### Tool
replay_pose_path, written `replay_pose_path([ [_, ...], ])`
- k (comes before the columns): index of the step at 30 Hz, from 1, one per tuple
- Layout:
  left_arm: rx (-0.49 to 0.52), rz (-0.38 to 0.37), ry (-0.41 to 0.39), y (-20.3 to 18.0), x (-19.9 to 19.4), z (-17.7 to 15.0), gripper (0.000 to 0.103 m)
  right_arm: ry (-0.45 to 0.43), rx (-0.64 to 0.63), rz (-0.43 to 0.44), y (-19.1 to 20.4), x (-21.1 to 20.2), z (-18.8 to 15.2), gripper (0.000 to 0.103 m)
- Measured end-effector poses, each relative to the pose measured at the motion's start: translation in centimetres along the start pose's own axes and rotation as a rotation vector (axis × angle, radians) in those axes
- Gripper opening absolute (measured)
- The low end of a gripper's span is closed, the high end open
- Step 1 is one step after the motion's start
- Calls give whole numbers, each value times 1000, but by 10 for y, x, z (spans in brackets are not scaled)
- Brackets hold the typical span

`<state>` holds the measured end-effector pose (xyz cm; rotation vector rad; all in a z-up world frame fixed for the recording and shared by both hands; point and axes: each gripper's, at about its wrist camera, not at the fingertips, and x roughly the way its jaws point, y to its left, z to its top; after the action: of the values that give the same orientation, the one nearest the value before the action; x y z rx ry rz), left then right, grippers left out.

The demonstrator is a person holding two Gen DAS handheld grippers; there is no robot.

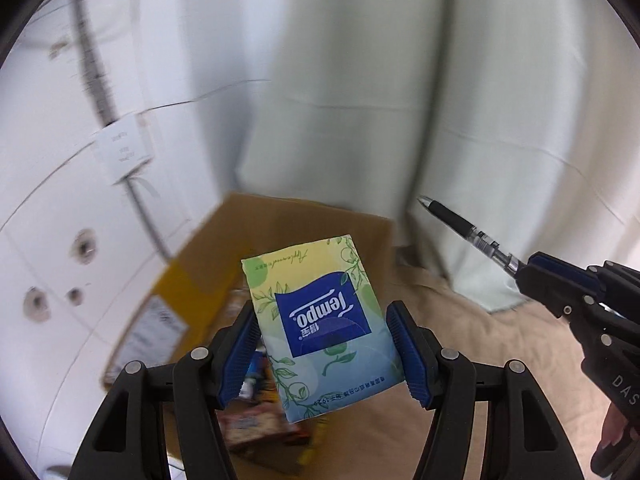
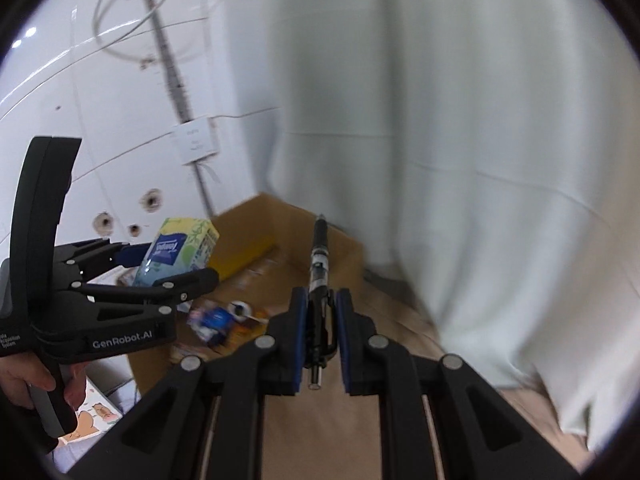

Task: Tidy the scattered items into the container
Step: 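Carry the tissue pack and pen over the box with both tools, then open both tools to drop the tissue pack and pen into the box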

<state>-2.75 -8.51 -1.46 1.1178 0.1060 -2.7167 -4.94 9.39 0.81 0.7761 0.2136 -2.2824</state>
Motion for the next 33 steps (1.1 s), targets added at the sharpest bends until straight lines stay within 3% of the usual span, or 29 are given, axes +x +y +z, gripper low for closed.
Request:
replay_pose_path([
  [5, -59, 51, 7, 57, 1, -1, 65, 26, -48, 62, 38, 37, 15, 17],
  [12, -129, 71, 44, 107, 22, -17, 65, 92, -73, 103, 59, 85, 17, 18],
  [18, -155, 42, 90, 117, 42, -37, 65, 150, -73, 90, 71, 116, 11, 18],
  [28, -158, 3, 123, 112, 58, -47, 65, 189, -64, 66, 67, 130, 4, 19],
  [30, -152, 4, 124, 109, 59, -48, 65, 200, -64, 60, 66, 131, 4, 29],
  [32, -157, -4, 128, 108, 59, -48, 65, 197, -57, 60, 63, 129, 5, 54],
  [33, -158, -1, 129, 106, 59, -49, 65, 188, -55, 54, 61, 126, 5, 59],
])
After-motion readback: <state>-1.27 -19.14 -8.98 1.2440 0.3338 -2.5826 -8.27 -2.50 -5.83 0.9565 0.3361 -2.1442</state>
